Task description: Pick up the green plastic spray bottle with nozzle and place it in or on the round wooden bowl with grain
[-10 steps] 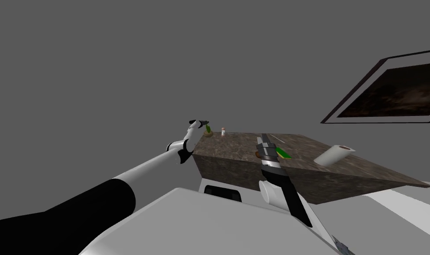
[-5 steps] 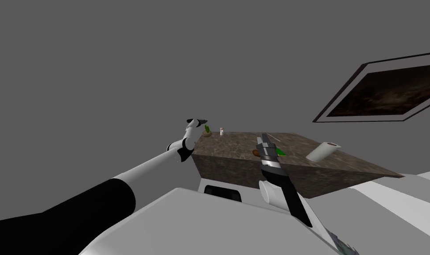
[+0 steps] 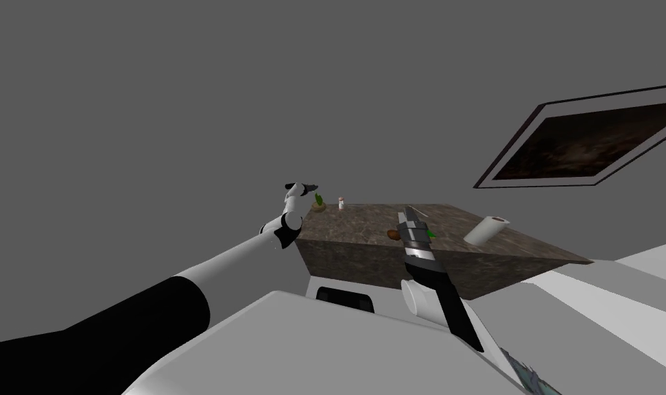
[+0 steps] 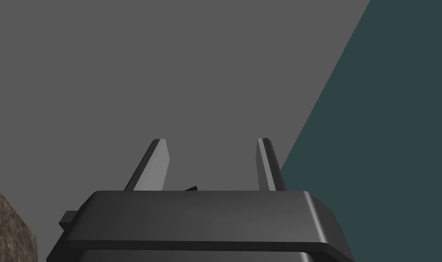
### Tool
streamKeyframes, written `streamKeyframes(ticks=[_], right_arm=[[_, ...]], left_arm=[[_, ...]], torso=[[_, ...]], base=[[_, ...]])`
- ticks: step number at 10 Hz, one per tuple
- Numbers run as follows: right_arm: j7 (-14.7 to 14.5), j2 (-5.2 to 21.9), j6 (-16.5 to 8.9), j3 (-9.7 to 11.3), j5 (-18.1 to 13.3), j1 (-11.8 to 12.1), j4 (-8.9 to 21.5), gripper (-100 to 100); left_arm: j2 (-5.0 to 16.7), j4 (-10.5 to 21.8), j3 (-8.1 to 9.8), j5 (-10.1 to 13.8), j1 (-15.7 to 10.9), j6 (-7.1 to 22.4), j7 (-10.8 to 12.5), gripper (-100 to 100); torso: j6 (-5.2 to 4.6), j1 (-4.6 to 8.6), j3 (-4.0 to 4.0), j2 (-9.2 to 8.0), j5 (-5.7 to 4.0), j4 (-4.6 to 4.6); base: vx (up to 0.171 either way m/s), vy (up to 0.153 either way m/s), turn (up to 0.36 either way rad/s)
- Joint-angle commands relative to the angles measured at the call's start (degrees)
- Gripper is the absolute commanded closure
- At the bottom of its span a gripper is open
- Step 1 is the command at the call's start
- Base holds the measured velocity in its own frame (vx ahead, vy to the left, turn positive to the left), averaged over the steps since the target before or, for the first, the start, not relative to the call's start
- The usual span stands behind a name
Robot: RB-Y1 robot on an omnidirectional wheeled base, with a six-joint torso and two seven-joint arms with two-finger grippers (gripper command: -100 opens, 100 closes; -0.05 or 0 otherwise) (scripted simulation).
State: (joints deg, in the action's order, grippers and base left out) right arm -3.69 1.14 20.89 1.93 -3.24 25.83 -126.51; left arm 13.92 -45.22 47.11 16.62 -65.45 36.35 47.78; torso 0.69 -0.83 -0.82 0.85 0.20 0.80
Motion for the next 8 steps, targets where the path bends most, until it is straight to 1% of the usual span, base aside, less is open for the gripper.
streamKeyframes(ticks=[1,2,3,4,5,8], right_arm=[[0.0,0.0,0.0,0.0,0.0,0.0,0.0,0],[0.0,0.0,0.0,0.0,0.0,0.0,0.0,0],[0.0,0.0,0.0,0.0,0.0,0.0,0.0,0],[0.0,0.0,0.0,0.0,0.0,0.0,0.0,0],[0.0,0.0,0.0,0.0,0.0,0.0,0.0,0],[0.0,0.0,0.0,0.0,0.0,0.0,0.0,0]], left_arm=[[-0.3,-1.8,2.86,-2.9,-0.5,2.2,-1.5,-100],[-0.3,-1.8,4.6,-3.1,-0.5,2.2,-1.5,-100],[-0.3,-1.8,5.42,-3.1,-0.5,2.2,-1.5,-100],[-0.5,-2.3,4.71,-3.0,-0.4,2.4,-1.3,-100],[-0.5,-2.4,4.84,-3.1,-0.3,2.5,-1.3,0],[-0.5,-2.4,4.83,-3.1,-0.3,2.5,-1.3,0]], torso=[[0.0,0.0,0.0,0.0,0.0,0.0],[-0.03,0.04,0.0,0.0,-0.01,0.0],[0.0,0.02,0.0,0.0,-0.01,0.0],[0.0,-0.02,-0.01,0.02,0.0,0.0],[-0.01,-0.03,-0.03,0.05,0.01,0.01],[-0.01,-0.04,-0.05,0.08,0.01,0.02]], base=[[-0.019,-0.021,-0.101],[-0.019,-0.018,-0.047],[-0.012,-0.008,0.015],[0.0,0.0,0.0],[0.0,0.0,0.0],[0.0,0.0,0.0]])
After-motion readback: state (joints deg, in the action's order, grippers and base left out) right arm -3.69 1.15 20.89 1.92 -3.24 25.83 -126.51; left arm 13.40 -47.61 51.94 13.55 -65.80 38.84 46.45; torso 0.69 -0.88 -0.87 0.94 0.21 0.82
